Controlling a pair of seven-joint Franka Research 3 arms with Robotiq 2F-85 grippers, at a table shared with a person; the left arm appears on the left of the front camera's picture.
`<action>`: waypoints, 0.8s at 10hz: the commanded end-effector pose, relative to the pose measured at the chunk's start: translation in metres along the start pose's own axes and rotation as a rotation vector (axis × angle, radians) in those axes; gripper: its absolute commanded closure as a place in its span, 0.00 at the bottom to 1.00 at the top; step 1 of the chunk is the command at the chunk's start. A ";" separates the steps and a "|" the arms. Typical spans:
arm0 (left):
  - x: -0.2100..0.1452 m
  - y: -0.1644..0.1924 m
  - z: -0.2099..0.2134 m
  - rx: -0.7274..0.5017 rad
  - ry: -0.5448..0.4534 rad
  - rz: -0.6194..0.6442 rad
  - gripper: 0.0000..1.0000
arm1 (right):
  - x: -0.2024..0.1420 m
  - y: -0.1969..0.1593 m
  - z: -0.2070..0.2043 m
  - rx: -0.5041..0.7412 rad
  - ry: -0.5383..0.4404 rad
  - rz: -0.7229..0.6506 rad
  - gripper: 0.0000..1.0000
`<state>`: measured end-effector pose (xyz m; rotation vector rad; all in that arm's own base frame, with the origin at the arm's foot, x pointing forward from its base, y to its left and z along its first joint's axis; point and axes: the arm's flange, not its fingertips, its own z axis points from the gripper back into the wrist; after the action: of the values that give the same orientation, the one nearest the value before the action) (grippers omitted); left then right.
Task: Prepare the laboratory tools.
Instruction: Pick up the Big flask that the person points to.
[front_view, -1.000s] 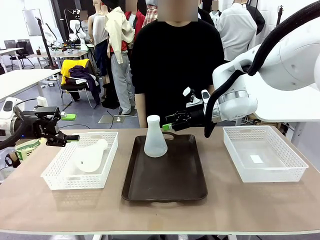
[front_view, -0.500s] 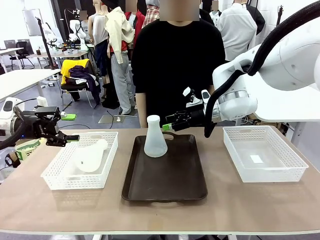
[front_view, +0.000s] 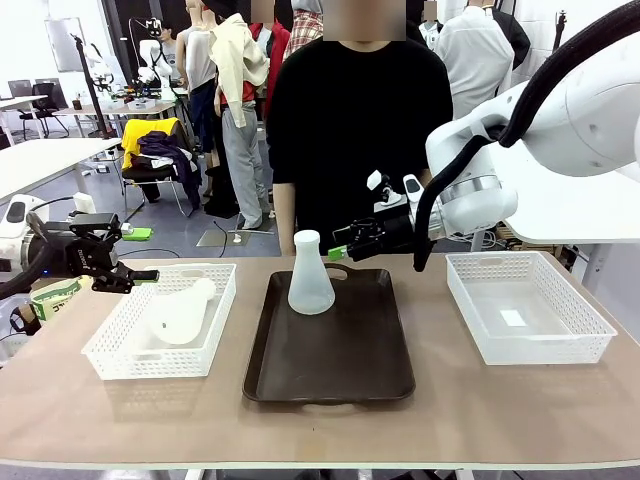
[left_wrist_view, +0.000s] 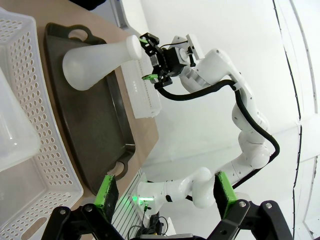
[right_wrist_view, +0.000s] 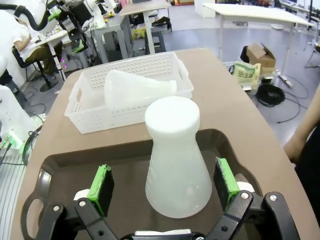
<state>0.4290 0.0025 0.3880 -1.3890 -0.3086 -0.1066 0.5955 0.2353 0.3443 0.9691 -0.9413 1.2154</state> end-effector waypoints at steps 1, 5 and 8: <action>0.001 -0.002 0.001 -0.011 -0.007 -0.003 0.00 | 0.002 0.003 0.018 0.008 0.018 -0.029 0.00; 0.001 -0.002 0.001 -0.011 -0.007 -0.003 0.00 | -0.003 0.005 0.046 -0.037 0.002 -0.069 0.00; 0.000 -0.009 0.003 0.015 -0.007 -0.054 0.00 | -0.001 -0.004 0.034 -0.037 0.013 -0.035 0.00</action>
<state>0.4289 0.0025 0.3901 -1.3872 -0.3154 -0.1134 0.5954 0.1975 0.3551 0.9456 -0.9291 1.1608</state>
